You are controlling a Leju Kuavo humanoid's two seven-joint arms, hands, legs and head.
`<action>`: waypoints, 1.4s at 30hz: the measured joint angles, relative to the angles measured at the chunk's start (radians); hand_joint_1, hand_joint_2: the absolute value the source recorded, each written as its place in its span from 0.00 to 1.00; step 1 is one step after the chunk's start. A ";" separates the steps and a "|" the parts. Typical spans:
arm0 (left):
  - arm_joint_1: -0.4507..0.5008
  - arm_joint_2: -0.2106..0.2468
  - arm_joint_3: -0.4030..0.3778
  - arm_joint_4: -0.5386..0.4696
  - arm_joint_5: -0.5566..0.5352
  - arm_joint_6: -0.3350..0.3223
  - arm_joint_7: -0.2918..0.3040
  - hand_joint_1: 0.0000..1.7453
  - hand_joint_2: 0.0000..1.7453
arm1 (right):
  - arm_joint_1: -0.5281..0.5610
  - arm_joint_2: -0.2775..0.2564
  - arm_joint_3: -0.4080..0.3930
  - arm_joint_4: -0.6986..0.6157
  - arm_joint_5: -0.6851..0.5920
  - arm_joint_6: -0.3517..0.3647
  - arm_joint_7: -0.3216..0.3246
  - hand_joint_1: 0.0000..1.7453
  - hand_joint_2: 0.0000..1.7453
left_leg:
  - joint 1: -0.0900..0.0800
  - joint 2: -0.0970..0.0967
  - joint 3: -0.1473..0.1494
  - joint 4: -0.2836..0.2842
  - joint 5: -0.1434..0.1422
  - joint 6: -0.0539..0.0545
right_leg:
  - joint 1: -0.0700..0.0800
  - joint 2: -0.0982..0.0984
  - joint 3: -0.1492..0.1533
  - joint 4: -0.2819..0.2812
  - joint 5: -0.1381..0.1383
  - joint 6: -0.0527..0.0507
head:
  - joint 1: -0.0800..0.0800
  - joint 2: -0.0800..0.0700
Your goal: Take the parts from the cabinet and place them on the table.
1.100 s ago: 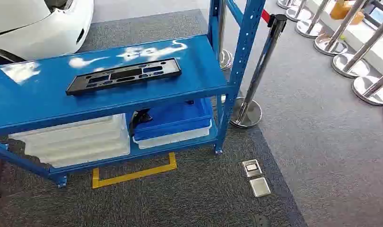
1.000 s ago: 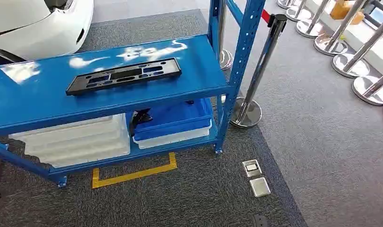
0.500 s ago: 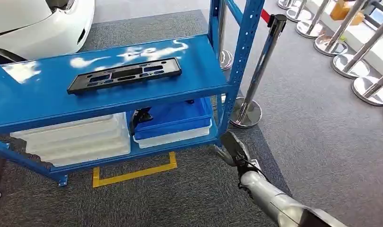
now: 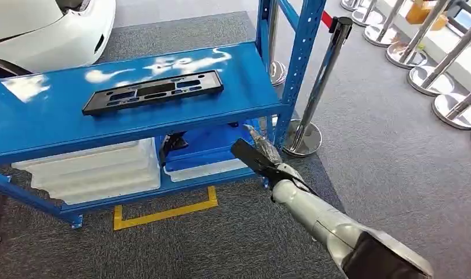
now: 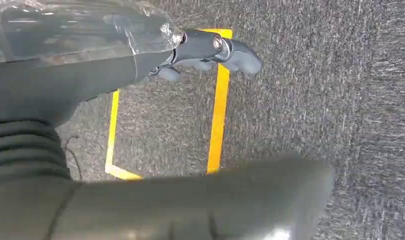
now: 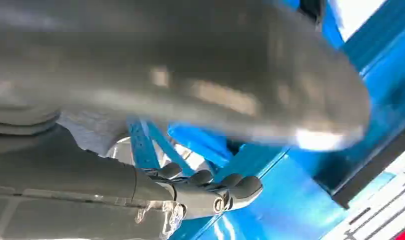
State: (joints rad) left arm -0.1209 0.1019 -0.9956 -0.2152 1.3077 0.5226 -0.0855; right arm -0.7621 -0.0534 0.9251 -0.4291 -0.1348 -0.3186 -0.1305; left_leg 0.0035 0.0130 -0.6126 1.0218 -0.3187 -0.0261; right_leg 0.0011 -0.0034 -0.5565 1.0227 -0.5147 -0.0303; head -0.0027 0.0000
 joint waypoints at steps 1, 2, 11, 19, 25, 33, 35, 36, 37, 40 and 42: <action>0.001 0.000 -0.004 0.000 0.000 0.000 0.000 0.00 0.00 | -0.006 0.006 0.000 -0.005 0.015 0.007 0.002 0.00 0.00 | 0.000 -0.001 0.000 0.000 0.000 0.000 | 0.000 -0.001 0.000 0.000 0.000 0.000 | 0.000 0.000; 0.002 0.001 -0.007 0.000 0.001 0.000 0.000 0.00 0.00 | -0.013 0.015 0.000 -0.013 0.029 0.014 0.004 0.00 0.00 | 0.000 -0.002 -0.001 0.000 0.000 0.000 | 0.000 -0.001 0.000 0.000 0.000 0.000 | -0.001 0.000; 0.001 0.013 -0.032 0.010 -0.031 0.031 0.095 0.00 0.00 | -0.134 0.118 0.036 -0.032 0.396 0.276 0.103 0.00 0.00 | 0.000 -0.001 -0.001 0.000 0.000 0.000 | 0.001 -0.001 0.000 0.000 0.000 0.000 | 0.000 0.000; 0.001 0.024 -0.047 0.015 -0.052 0.031 0.119 0.00 0.00 | -0.191 0.184 0.102 -0.031 0.487 0.372 0.106 0.00 0.00 | 0.001 -0.002 -0.001 0.000 0.000 0.000 | 0.001 -0.001 0.000 0.000 0.000 0.000 | 0.000 0.000; 0.001 0.028 -0.058 0.016 -0.051 0.040 0.165 0.00 0.00 | -0.219 0.217 0.169 -0.031 0.574 0.428 0.125 0.00 0.00 | 0.001 -0.001 -0.001 0.000 0.000 0.000 | 0.001 -0.001 0.000 0.000 0.000 0.000 | 0.001 0.000; 0.002 0.028 -0.061 0.016 -0.037 0.048 0.225 0.00 0.00 | -0.244 0.228 0.222 -0.031 0.628 0.433 0.172 0.00 0.00 | 0.001 -0.001 -0.001 0.000 0.000 0.000 | 0.001 -0.001 0.000 0.000 0.000 0.000 | 0.001 0.000; 0.002 0.027 -0.061 0.016 -0.037 0.048 0.232 0.00 0.00 | -0.251 0.224 0.230 -0.031 0.630 0.431 0.176 0.00 0.00 | 0.001 -0.001 -0.001 0.000 0.000 0.000 | 0.001 -0.001 0.000 0.000 0.000 0.000 | 0.001 0.000; 0.002 0.027 -0.061 0.016 -0.037 0.048 0.232 0.00 0.00 | -0.253 0.222 0.232 -0.031 0.631 0.430 0.177 0.00 0.00 | 0.001 -0.001 -0.001 0.000 0.000 0.000 | 0.001 -0.001 0.000 0.000 0.000 0.000 | 0.001 0.000; 0.002 0.027 -0.061 0.016 -0.037 0.048 0.233 0.00 0.00 | -0.253 0.221 0.233 -0.031 0.631 0.430 0.178 0.00 0.00 | 0.001 -0.001 -0.001 0.000 0.000 0.000 | 0.001 -0.001 0.000 0.000 0.000 0.000 | 0.001 0.000; 0.002 0.027 -0.061 0.016 -0.037 0.048 0.233 0.00 0.00 | -0.255 0.218 0.237 -0.031 0.633 0.430 0.178 0.00 0.00 | 0.001 -0.001 -0.001 0.000 0.000 0.000 | 0.001 -0.001 0.000 0.000 0.000 0.000 | 0.001 0.000; 0.002 0.027 -0.061 0.016 -0.037 0.048 0.235 0.00 0.00 | -0.256 0.216 0.240 -0.031 0.635 0.430 0.179 0.00 0.00 | 0.001 -0.001 -0.001 0.000 0.000 0.000 | 0.001 -0.001 0.000 0.000 0.000 0.000 | 0.001 0.000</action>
State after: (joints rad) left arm -0.1185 0.1293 -1.0563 -0.1987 1.2711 0.5703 0.1492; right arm -1.0177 0.1629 1.1647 -0.4604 0.5001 0.1110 0.0488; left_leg 0.0041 0.0117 -0.6135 1.0223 -0.3185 -0.0264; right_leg 0.0020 -0.0042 -0.5569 1.0226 -0.5151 -0.0307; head -0.0019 0.0000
